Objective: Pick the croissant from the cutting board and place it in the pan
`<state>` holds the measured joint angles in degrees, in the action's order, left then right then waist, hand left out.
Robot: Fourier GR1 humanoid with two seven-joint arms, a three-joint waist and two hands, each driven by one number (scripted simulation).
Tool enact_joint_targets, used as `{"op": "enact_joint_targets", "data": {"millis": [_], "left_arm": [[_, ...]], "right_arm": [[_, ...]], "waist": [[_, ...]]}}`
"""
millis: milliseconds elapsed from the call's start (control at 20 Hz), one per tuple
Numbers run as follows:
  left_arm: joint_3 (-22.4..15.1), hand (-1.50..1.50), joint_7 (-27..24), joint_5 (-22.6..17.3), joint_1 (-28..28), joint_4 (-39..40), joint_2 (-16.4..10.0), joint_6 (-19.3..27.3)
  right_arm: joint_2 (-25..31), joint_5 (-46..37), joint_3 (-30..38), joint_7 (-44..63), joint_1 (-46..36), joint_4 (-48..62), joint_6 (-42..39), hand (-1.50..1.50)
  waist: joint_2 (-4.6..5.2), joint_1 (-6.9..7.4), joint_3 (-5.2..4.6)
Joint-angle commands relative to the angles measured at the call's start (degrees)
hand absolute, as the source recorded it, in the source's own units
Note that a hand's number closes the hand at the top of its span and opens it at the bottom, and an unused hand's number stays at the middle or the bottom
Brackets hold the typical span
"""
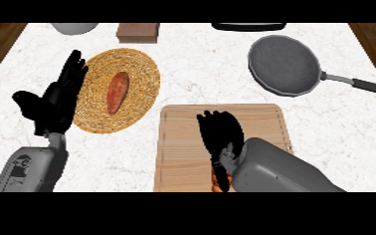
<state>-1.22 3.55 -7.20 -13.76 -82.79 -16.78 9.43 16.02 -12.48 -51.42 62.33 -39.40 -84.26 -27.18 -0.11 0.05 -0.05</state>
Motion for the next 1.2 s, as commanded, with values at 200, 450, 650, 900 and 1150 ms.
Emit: {"op": "enact_joint_targets", "data": {"millis": [200,450,650,900,1150], "left_arm": [[0.55,0.00,1.53,0.32,-0.63,-0.34,-0.06,-0.61],[-0.06,0.00,0.41,2.22,0.49,-1.54,1.58,1.32],[0.82,0.00,-0.76,1.39,2.63,-1.63,0.55,-1.20],[1.28,0.00,0.73,1.33,3.34,-3.20,1.30,-1.43],[1.05,0.00,1.51,3.29,0.23,-1.47,2.56,-0.25]], "right_arm": [[-4.31,-0.71,0.04,10.28,-1.35,4.52,-7.04,-1.50],[-4.12,-2.40,0.21,7.42,1.03,7.85,-7.05,-1.50],[-0.42,-4.39,-0.78,5.57,6.97,3.65,-6.82,-1.50],[-2.93,-7.54,-0.96,-2.44,7.49,4.68,-9.64,1.50],[-4.97,-10.38,0.86,-2.33,8.72,4.10,-11.64,1.50]], "waist": [[0.04,0.29,0.00],[0.12,0.26,0.02],[-0.02,-0.12,0.03],[0.03,0.32,0.05],[0.05,0.02,0.05]]}}
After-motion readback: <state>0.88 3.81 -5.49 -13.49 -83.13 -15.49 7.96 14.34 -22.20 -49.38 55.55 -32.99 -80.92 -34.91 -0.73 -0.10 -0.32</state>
